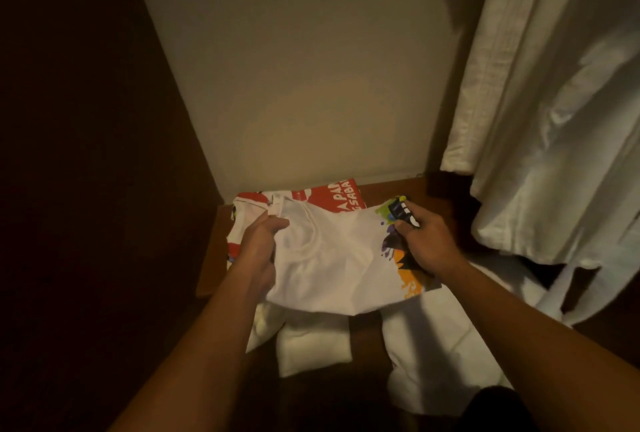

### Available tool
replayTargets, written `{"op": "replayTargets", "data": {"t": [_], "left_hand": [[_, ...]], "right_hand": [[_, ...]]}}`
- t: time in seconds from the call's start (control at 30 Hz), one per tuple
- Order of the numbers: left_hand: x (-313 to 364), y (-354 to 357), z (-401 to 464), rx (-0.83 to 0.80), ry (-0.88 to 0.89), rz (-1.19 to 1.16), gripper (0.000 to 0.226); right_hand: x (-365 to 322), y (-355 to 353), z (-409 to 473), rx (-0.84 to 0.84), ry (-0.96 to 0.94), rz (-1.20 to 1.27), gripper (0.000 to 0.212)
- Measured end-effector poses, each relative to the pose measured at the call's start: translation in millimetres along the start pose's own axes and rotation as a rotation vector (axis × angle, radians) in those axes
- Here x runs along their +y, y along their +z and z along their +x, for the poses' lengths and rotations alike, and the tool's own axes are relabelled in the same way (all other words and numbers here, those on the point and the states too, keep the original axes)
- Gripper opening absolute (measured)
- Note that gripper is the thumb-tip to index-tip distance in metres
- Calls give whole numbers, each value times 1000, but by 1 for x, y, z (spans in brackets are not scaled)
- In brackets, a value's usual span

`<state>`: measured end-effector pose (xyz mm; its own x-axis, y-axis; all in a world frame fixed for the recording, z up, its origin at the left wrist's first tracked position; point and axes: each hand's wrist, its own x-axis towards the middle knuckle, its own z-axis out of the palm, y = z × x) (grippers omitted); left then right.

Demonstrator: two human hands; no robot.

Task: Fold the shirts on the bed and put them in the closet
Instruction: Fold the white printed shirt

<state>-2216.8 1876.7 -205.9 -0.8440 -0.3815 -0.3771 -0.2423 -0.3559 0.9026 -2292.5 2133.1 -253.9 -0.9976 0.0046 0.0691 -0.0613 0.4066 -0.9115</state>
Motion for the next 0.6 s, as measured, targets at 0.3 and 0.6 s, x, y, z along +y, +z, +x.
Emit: {"op": "replayTargets", "data": {"t": [0.3, 0.6], "left_hand": [[19, -10, 57, 15, 66, 99, 25], [65, -31, 141, 102, 190, 36, 36]], "right_hand": [[-11, 27, 45, 5, -19, 38, 39], [-31, 81, 149, -16, -32, 161, 44]]}}
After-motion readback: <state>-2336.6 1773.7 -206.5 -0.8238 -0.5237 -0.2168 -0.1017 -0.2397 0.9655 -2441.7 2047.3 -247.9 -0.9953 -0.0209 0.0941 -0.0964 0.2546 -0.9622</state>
